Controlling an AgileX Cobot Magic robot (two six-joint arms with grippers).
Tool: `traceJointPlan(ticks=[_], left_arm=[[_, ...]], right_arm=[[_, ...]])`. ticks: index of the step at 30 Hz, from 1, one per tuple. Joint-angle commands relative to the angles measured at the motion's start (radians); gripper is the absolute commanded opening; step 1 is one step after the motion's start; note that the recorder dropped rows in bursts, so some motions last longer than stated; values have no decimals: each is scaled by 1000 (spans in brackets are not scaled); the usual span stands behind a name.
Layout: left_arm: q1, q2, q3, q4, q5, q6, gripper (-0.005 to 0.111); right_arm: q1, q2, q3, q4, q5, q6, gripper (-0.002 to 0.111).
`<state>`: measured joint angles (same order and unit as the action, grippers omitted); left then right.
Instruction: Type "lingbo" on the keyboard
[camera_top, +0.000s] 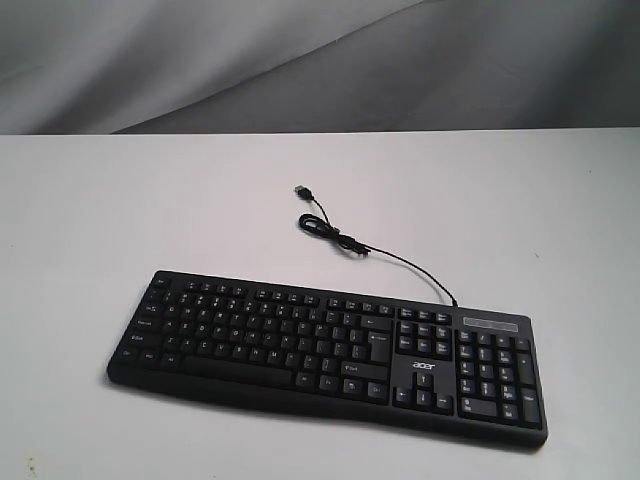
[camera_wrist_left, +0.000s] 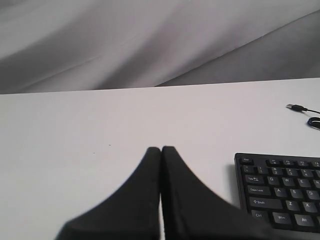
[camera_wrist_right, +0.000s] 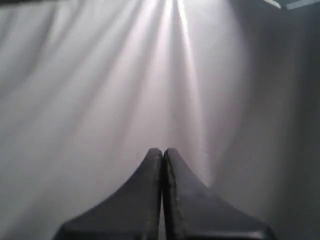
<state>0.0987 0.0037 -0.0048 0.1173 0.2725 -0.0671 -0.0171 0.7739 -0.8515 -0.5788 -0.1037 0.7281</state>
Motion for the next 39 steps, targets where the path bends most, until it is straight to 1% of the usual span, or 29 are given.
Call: traceJointPlan(ticks=[1,2,4,6,9,12,15,17,19,21,26,28,30,33,36,39], left_arm=[[1,-4,5,0,-11,-2,1],[1,-4,5,0,-11,-2,1],[1,-4,5,0,-11,-2,1],[1,-4,5,0,-11,-2,1],[1,-4,5,0,-11,-2,1],[1,-4,5,0,-11,-2,1],[1,-4,5,0,-11,-2,1],[1,-4,5,0,-11,-2,1],[1,-4,5,0,-11,-2,1],[1,-4,5,0,-11,-2,1],[1,-4,5,0,-11,-2,1],[1,-4,5,0,-11,-2,1],[1,-4,5,0,-11,-2,1],[1,-4,5,0,-11,-2,1],[1,-4,5,0,-11,-2,1],[1,-4,5,0,-11,-2,1]], right_arm=[[38,240,-223,-81,412,-131,0],[50,301,-281,-75,520,-175,0],[67,389,-360,-57,672,-255,0],[77,490,-433,14,814,-371,0],[77,630,-521,199,986,-588,0],[77,758,-541,461,1030,-886,0],[98,871,-541,786,1025,-1224,0],[134,937,-541,967,1019,-1423,0],[182,986,-541,1093,1002,-1561,0],[248,1020,-541,1175,976,-1653,0],[434,1059,-529,1192,889,-1729,0],[503,1061,-486,1192,818,-1772,0],[570,1061,-430,1192,708,-1790,0],[639,1061,-339,1192,541,-1799,0],[681,1061,-274,1203,483,-1799,0],[691,1061,-249,1214,421,-1801,0]])
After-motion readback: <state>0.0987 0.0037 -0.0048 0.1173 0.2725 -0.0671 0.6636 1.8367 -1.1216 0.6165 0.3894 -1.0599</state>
